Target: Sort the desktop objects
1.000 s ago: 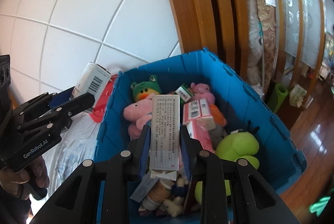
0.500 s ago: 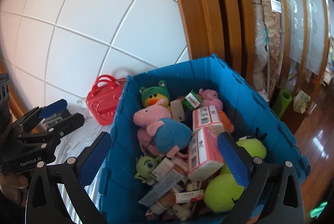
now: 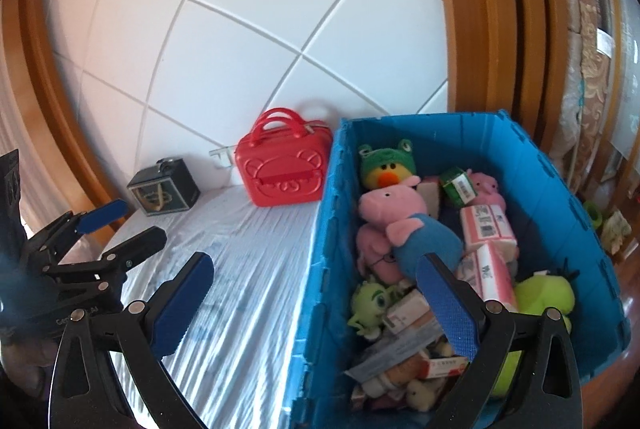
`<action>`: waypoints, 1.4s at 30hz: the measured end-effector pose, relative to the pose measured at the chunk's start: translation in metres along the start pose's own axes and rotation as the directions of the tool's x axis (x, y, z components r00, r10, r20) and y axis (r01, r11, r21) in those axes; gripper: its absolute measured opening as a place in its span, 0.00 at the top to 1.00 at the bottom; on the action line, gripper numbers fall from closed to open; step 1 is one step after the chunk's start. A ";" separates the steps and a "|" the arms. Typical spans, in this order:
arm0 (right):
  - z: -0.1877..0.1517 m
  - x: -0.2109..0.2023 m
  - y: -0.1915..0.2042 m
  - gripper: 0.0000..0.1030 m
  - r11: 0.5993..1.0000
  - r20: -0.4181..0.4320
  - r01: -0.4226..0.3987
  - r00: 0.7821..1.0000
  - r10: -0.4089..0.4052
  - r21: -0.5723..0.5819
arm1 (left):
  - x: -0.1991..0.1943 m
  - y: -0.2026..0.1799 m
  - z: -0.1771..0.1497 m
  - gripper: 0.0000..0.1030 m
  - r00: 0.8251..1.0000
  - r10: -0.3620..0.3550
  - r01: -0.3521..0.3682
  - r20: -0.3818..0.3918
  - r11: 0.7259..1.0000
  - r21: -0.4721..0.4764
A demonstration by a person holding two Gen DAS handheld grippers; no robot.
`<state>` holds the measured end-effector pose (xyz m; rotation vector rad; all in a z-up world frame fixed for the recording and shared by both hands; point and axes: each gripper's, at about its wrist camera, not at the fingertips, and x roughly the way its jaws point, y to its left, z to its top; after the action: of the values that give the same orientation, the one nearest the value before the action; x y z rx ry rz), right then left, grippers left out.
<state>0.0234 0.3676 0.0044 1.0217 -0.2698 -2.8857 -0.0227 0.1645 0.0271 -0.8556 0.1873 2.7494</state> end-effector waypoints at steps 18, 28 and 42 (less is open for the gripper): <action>-0.019 0.020 0.098 0.00 0.998 -0.080 -0.008 0.997 0.002 -0.068 | -0.036 0.106 -0.056 0.22 0.987 0.123 -0.138 -0.108 0.980 -0.144; -0.025 0.012 0.101 0.00 0.996 -0.085 0.055 0.995 -0.061 -0.066 | -0.041 0.114 -0.066 0.22 0.979 0.136 -0.159 -0.154 0.976 -0.147; -0.027 0.010 0.103 0.00 0.996 -0.088 0.044 0.995 -0.051 -0.079 | -0.042 0.114 -0.066 0.22 0.973 0.163 -0.186 -0.164 0.973 -0.134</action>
<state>0.0328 0.2612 -0.0030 1.1566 -0.1301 -2.8565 0.0145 0.0332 0.0027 -1.1412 0.0898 2.8903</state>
